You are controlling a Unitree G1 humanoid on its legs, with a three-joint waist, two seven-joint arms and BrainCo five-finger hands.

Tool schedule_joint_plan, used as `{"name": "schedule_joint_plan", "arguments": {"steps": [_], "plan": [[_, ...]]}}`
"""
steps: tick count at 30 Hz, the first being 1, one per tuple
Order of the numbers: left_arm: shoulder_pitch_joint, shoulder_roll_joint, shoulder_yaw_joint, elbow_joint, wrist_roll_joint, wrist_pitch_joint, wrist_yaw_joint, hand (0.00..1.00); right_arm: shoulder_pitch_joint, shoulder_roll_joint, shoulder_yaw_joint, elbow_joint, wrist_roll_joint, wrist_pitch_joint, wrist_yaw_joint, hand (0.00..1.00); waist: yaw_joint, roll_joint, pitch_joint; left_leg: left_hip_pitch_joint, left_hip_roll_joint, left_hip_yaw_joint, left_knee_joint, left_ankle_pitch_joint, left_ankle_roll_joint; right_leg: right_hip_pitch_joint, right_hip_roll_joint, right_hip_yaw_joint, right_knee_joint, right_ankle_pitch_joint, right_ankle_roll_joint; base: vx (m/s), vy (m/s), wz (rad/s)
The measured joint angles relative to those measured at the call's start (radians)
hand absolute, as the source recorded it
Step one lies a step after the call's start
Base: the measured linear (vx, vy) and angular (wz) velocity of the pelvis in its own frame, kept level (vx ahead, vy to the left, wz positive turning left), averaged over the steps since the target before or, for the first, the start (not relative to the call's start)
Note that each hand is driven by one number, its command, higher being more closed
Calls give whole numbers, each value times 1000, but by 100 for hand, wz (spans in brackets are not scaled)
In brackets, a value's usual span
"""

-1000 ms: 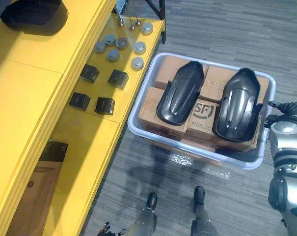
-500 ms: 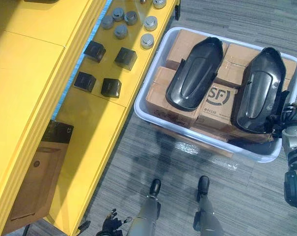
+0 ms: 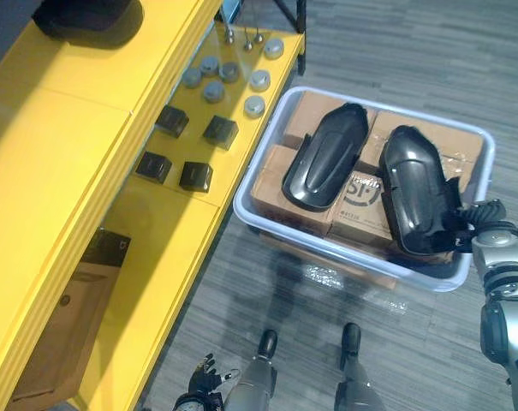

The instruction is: Walk over and take plastic housings, then place them on the shelf

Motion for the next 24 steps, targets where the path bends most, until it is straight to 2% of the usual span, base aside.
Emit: {"name": "schedule_joint_plan", "arguments": {"steps": [1,2,3,5,9,12,13,16,19,22,24], "plan": [[25,0,-1,-78,1,10,1,0,32,4,0,-89,-14,1,-4,100,-3,-7,-8,20,3,1,-11,0,0,17,2,0,-7,0,0,50,-24,-7],[96,1,-1,-271,2,19,-1,0,124,15,-2,-279,-75,1,-15,100,-7,-30,-42,46,6,1,-38,2,2,41,3,-2,-28,0,0,37,-19,-1],[111,1,-1,-310,2,20,-3,0,141,20,-2,-318,-98,0,-18,100,-9,-37,-49,51,7,1,-45,2,3,45,4,-2,-32,0,0,91,-41,3],[190,7,-3,-546,-4,27,-30,0,263,71,-2,-541,-238,-1,-36,100,-27,-76,-122,101,14,1,-101,18,-1,79,5,-5,-54,-4,-4,136,-47,1],[197,42,-33,-727,-69,39,-50,0,366,120,3,-645,-342,-1,-43,100,-47,-85,-214,176,22,1,-165,34,-9,124,4,-10,-54,-18,-4,115,-26,1],[150,82,-88,-818,-154,40,-63,0,400,123,3,-659,-353,-1,-43,100,-51,-85,-253,225,21,1,-202,49,-6,156,-2,-18,-54,-20,-3,69,-3,3],[125,91,-119,-832,-189,40,-63,0,403,126,7,-660,-353,-1,-43,0,-52,-86,-275,232,21,0,-210,54,-4,159,-5,-28,-54,-20,-3,20,-8,6],[80,90,-178,-839,-238,41,-63,0,404,152,18,-663,-352,-1,-43,0,-51,-88,-310,263,22,0,-228,66,-6,184,-9,-30,-54,-20,-3,2,-5,1],[79,90,-232,-849,-233,40,-62,0,404,166,42,-653,-352,-2,-43,0,-47,-96,-326,259,20,1,-229,73,-4,181,-12,-31,-54,-26,-4,-76,-34,0],[116,84,-262,-846,-198,40,-61,0,357,182,38,-529,-344,-2,-53,0,-45,-102,-320,220,20,-1,-235,87,-3,143,-11,-35,-48,-32,-4,-146,-62,2],[140,84,-267,-843,-194,40,-53,0,289,182,22,-435,-309,0,-76,0,-45,-99,-280,170,19,-4,-216,94,-13,91,-12,-42,-20,-31,-5,-159,-55,8]]}}
